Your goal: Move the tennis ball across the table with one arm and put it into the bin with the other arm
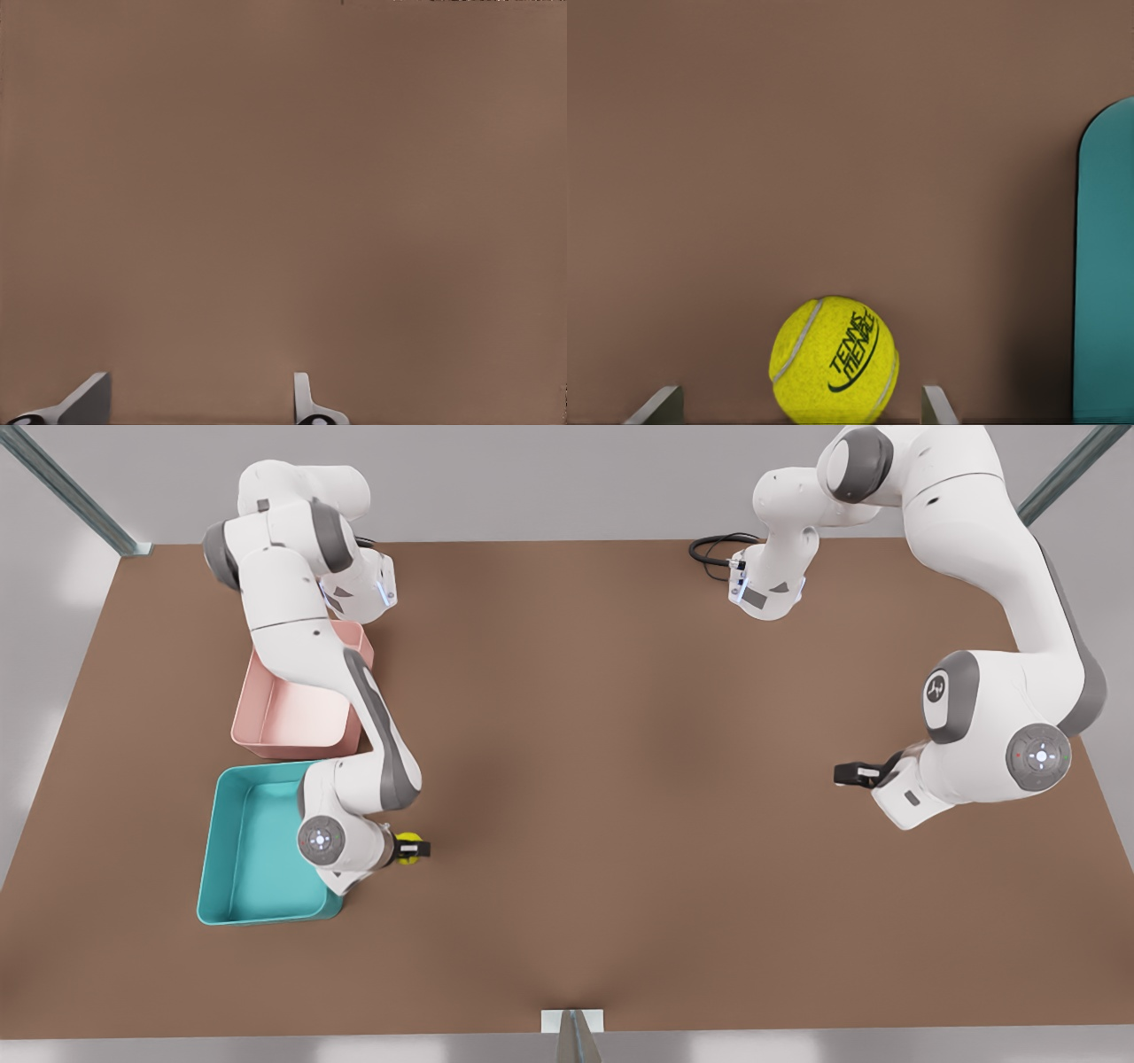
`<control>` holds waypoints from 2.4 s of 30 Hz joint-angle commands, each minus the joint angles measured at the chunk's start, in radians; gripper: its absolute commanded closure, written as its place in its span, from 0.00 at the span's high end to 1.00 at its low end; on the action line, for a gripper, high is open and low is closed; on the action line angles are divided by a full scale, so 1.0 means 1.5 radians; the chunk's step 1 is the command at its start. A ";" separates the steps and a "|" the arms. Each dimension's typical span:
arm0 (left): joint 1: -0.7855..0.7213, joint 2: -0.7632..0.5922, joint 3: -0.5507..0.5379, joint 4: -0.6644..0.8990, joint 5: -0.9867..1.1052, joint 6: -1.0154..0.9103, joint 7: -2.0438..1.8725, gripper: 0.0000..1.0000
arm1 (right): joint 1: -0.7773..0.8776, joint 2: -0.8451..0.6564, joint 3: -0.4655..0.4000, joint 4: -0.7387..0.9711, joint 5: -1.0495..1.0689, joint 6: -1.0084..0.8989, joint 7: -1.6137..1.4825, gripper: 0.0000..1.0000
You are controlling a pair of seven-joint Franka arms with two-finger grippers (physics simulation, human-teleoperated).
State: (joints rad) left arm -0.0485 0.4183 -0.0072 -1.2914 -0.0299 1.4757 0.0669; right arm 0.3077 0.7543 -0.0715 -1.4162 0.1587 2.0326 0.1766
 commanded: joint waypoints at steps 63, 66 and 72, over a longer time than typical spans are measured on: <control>-0.014 -0.003 -0.001 0.003 0.001 0.001 -0.136 1.00 | -0.180 -0.113 -0.033 -0.102 -0.014 -0.029 -0.266 1.00; -0.014 -0.004 -0.001 0.003 0.001 0.001 -0.136 1.00 | -0.133 -0.108 -0.035 0.063 -0.026 -0.226 -0.185 1.00; -0.013 -0.004 -0.001 0.002 0.003 0.000 -0.136 1.00 | -0.136 -0.282 -0.025 0.146 -0.098 -0.454 -0.118 1.00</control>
State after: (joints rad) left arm -0.0683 0.4141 -0.0091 -1.2883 -0.0275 1.4769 -0.1325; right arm 0.1161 0.3509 -0.1102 -1.2066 0.0329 1.5754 -0.0398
